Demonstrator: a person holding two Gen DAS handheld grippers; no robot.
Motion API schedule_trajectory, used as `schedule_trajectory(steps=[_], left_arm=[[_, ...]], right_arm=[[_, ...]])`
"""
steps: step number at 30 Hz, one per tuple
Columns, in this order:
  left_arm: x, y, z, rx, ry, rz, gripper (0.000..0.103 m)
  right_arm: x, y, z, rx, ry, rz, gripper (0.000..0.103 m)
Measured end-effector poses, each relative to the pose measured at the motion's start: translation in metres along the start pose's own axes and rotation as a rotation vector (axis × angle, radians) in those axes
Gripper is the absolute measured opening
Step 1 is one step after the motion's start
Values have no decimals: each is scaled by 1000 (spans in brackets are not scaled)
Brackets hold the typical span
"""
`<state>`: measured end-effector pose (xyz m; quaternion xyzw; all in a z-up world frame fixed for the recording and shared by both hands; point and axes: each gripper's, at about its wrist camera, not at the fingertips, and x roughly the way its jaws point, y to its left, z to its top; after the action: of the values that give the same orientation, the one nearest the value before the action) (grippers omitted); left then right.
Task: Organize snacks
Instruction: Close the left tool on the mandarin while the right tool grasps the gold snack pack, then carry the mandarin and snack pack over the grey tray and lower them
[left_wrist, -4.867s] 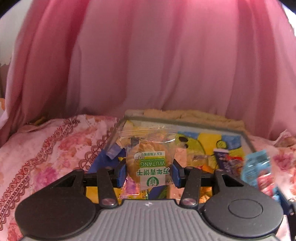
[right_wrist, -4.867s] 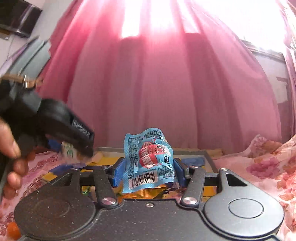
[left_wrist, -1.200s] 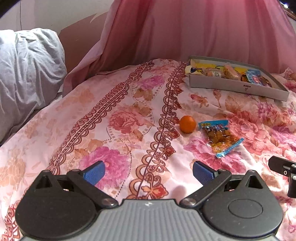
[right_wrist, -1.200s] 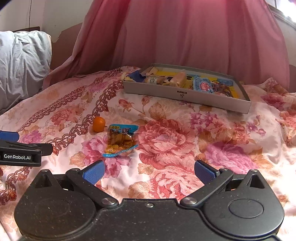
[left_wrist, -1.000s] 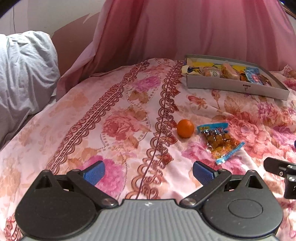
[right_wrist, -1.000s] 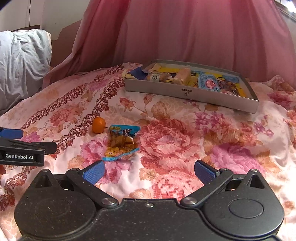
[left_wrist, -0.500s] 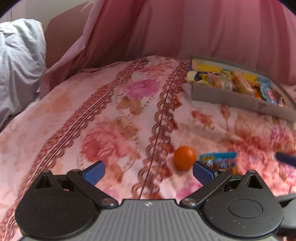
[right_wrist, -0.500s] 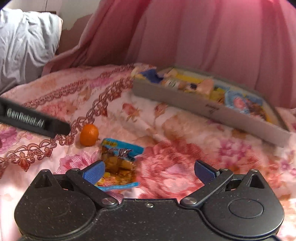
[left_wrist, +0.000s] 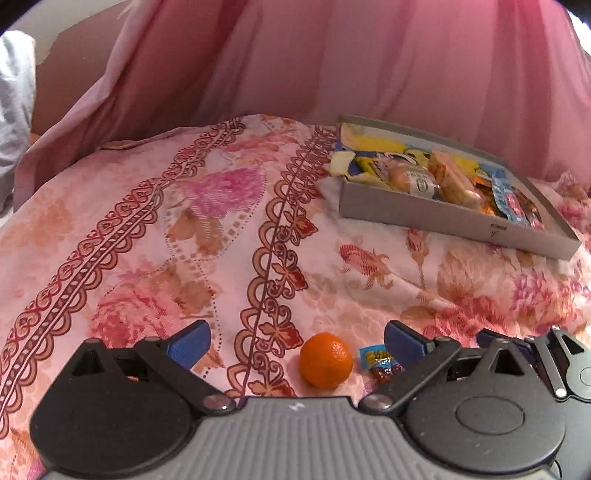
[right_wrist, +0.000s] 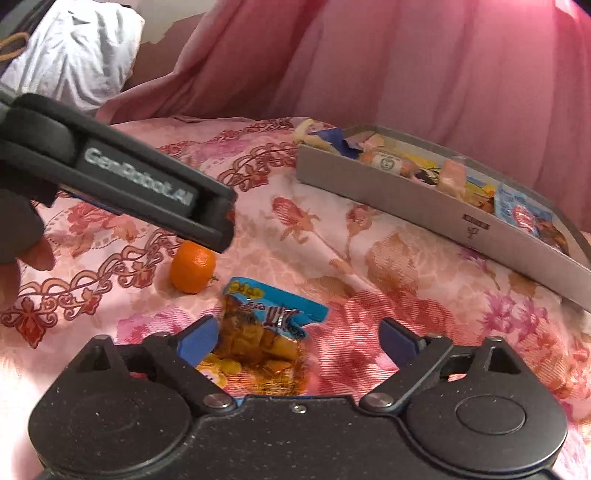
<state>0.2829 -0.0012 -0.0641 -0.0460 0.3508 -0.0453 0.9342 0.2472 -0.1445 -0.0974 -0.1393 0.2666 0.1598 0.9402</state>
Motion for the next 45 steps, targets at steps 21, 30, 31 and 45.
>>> schedule_trajectory(steps=[21, 30, 31, 45], left_arm=[[19, -4, -11, -44, 87, -35, 45], [10, -17, -11, -6, 74, 10, 36], [7, -19, -10, 1, 66, 16, 36], [-24, -49, 18, 27, 16, 38, 36]], right_arm=[[7, -8, -3, 99, 11, 139, 56], [-1, -5, 1, 21, -13, 120, 45], [-4, -2, 1, -21, -26, 97, 45], [-18, -21, 0, -108, -97, 34, 32]])
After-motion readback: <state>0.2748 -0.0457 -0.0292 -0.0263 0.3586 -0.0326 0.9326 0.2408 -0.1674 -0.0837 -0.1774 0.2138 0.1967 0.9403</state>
